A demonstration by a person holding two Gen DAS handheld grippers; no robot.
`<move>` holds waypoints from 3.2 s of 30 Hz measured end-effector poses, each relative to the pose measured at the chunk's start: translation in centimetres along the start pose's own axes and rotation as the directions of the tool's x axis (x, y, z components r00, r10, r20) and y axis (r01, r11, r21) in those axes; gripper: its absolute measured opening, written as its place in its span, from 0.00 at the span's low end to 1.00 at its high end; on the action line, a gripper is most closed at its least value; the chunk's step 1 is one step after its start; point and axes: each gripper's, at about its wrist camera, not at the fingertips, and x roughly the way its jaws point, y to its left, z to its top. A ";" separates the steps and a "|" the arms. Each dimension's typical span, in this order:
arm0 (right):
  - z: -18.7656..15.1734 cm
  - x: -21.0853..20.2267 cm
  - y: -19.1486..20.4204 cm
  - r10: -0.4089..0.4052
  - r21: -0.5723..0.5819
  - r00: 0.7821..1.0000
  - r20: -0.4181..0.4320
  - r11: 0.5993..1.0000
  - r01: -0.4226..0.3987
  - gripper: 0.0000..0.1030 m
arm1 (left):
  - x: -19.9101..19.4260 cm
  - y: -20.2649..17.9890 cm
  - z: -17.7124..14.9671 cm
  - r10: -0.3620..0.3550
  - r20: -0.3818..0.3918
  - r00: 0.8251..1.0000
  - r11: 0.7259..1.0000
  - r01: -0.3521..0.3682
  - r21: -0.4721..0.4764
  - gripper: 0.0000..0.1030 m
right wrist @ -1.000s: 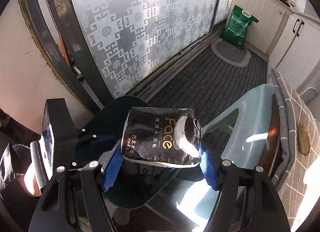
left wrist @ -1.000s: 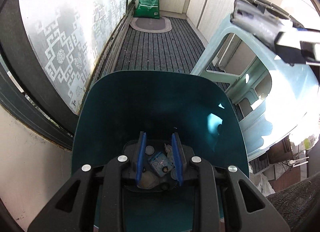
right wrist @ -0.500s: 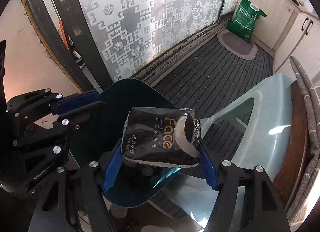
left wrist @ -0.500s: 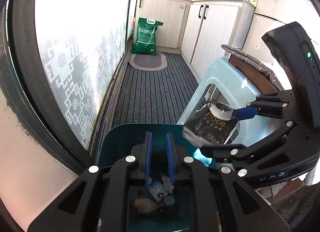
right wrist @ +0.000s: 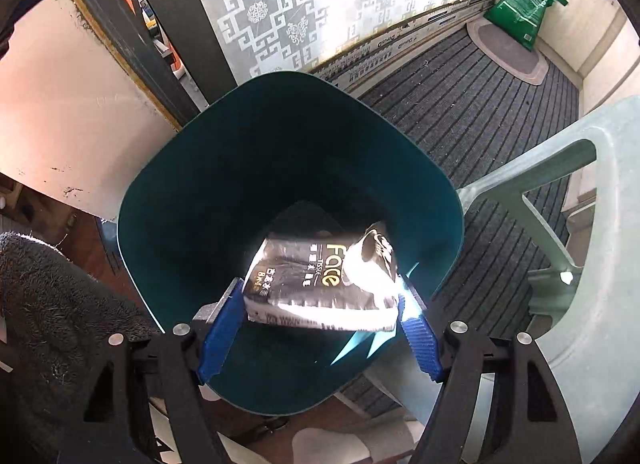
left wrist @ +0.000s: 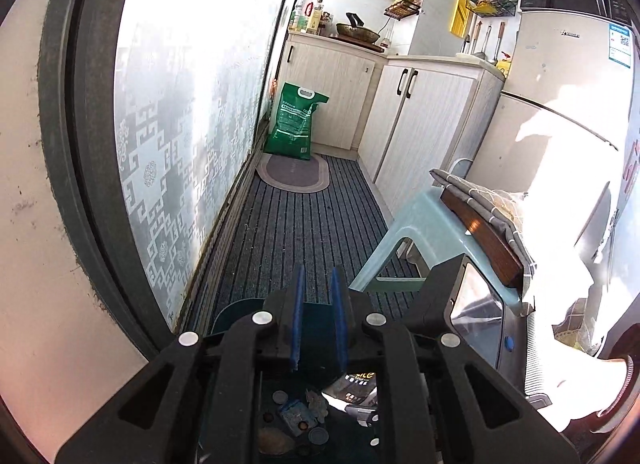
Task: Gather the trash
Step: 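Carry both items over the teal bin and open both grippers to drop them, then return the right gripper to the cloth and grasp the ginger root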
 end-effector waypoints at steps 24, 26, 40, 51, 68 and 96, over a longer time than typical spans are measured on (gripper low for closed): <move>0.3 -15.2 -1.2 -0.151 -0.002 0.891 0.428 0.986 0.169 0.54 | -1.0 -0.7 1.9 0.002 0.052 0.999 0.999 0.000 -0.033 0.21; -0.1 -16.6 -2.4 -0.167 0.034 0.874 0.456 0.985 0.170 0.54 | -0.8 -1.3 1.9 -0.004 0.049 0.999 1.000 0.005 -0.018 0.21; -4.9 -19.3 -15.2 -0.344 0.313 0.832 0.436 0.924 0.218 0.55 | 0.9 -5.9 1.9 -0.074 0.020 0.997 0.996 0.073 0.052 0.24; -7.0 -17.8 -18.8 -0.358 0.380 0.851 0.384 0.901 0.208 0.55 | 2.2 -8.8 1.5 -0.133 -0.025 0.991 0.988 0.134 0.078 0.28; -5.2 -15.6 -20.5 -0.265 0.358 0.884 0.385 0.926 0.121 0.32 | 3.1 -9.8 0.9 -0.171 -0.067 0.983 0.981 0.176 0.080 0.30; -5.4 -21.1 -14.9 -0.199 0.242 0.862 0.467 0.966 0.092 0.21 | 2.8 -9.3 1.1 -0.176 -0.058 0.983 0.979 0.181 0.089 0.34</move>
